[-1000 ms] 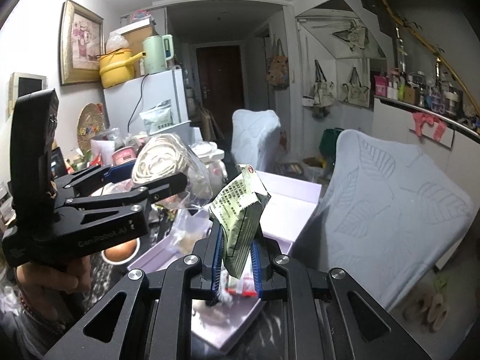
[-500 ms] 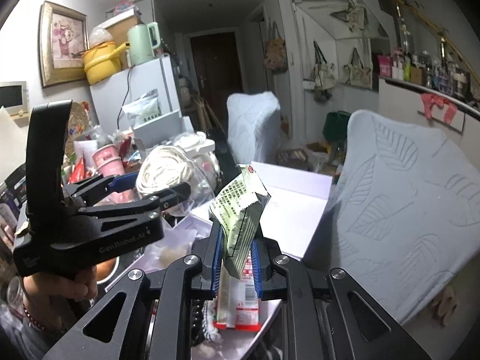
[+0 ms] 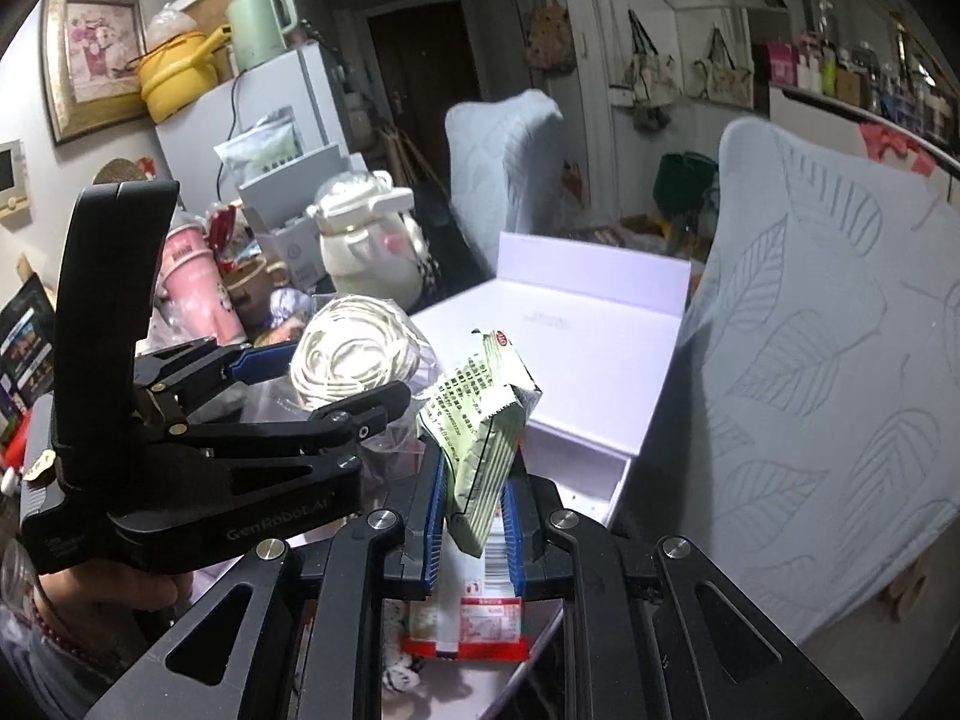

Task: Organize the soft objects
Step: 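Lower both grippers into the box and open them to release the cable bag and packet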

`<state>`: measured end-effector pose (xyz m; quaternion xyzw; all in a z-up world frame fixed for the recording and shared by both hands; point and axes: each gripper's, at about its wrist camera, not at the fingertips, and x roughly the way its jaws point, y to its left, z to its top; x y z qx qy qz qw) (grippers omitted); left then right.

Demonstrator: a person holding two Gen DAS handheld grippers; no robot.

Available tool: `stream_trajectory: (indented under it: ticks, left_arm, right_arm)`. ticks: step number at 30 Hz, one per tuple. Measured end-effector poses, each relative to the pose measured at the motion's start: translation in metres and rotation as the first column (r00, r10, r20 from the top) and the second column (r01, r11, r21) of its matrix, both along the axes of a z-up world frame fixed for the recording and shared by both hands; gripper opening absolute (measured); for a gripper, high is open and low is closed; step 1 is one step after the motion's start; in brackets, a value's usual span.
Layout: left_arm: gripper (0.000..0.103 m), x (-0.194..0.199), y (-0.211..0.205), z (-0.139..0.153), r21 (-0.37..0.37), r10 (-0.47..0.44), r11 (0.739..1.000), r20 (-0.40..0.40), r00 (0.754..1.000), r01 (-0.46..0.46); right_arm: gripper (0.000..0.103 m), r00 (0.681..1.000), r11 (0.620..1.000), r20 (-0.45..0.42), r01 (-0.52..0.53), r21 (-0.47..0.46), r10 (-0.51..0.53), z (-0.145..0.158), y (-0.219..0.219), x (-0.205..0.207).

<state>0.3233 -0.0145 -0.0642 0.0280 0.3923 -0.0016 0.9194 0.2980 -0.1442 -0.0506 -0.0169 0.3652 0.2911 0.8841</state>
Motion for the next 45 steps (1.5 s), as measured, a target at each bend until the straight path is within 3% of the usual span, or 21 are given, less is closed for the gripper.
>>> stream_trajectory:
  ticks: [11,21,29,31,35,39,45]
  left_arm:
    - [0.065,0.011,0.001,-0.031,0.016,0.026,1.000,-0.110,0.994,-0.024]
    - [0.079,0.014,0.000,-0.036,0.053,0.045,0.998,-0.132,0.990,-0.038]
    - [0.083,0.017,0.001,-0.038,0.097,0.069,0.994,-0.141,0.988,-0.055]
    - [0.086,0.019,0.001,-0.040,0.103,0.079,0.993,-0.160,0.984,-0.063]
    - [0.086,0.021,0.003,-0.044,0.075,0.080,0.995,-0.186,0.979,-0.067]
    - [0.086,0.018,-0.003,-0.041,0.098,0.074,0.994,-0.171,0.983,-0.057]
    - [0.086,0.005,-0.007,-0.031,0.077,0.061,0.996,-0.146,0.987,-0.050]
  right_arm:
    - [0.017,0.997,0.999,-0.071,-0.005,-0.036,0.003,-0.031,0.006,0.015]
    - [0.017,0.996,0.995,-0.094,-0.007,-0.096,-0.003,-0.051,0.016,0.020]
    - [0.020,0.995,0.988,-0.095,-0.006,-0.157,-0.009,-0.059,0.024,0.021]
    - [0.024,0.996,0.986,-0.093,-0.001,-0.169,-0.015,-0.058,0.024,0.021]
    - [0.040,0.996,0.984,-0.079,0.017,-0.177,-0.032,-0.052,0.018,0.016]
    - [0.044,0.997,0.982,-0.069,0.033,-0.184,-0.047,-0.046,0.012,0.010]
    - [0.048,0.997,0.982,-0.048,0.047,-0.182,-0.057,-0.033,0.005,0.000]
